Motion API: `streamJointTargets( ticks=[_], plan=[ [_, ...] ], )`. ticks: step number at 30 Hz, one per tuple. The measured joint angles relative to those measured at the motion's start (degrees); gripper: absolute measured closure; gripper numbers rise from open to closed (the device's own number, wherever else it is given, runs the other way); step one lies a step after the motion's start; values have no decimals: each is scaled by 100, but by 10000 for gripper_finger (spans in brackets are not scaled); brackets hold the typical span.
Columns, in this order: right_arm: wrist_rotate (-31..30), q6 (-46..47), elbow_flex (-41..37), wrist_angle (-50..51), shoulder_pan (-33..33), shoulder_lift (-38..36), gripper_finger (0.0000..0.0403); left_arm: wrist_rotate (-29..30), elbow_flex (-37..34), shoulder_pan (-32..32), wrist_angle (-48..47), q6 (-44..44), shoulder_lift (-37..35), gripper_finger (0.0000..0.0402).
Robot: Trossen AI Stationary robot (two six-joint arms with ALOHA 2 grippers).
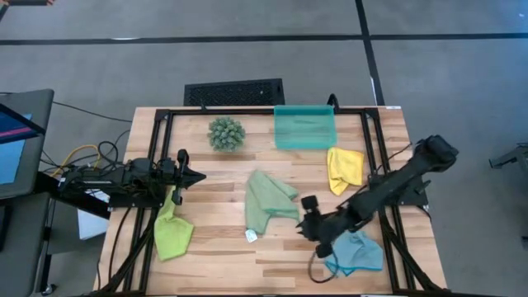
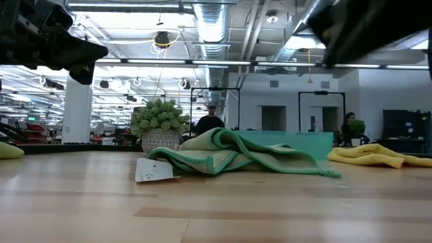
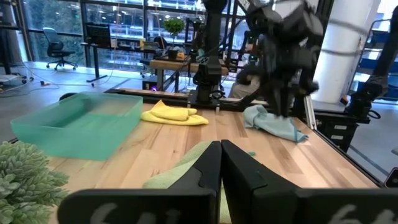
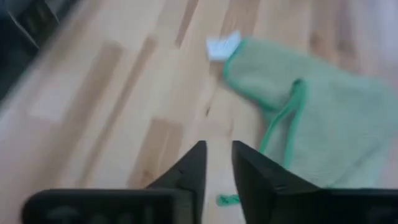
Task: Roll microfiber towels into tight, uniform cylinder then place into a basket
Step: Roll the dark green microfiber cloth
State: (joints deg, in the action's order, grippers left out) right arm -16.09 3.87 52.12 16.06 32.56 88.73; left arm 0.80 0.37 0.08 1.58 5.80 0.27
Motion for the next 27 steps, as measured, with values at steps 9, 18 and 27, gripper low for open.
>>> streamJointTargets(
  ticks=[9, 18, 27],
  plan=[
    [461, -144, -2, 371, -935, 1119, 245, 0, 0, 0, 1, 0, 0, 401],
    [765, -79, 59, 318, -1307, 1547, 357, 0, 2, 0, 2, 0, 0, 401],
    [533, -140, 296, 599, -970, 116, 379, 0, 0, 0, 2, 0, -2, 401]
  ],
)
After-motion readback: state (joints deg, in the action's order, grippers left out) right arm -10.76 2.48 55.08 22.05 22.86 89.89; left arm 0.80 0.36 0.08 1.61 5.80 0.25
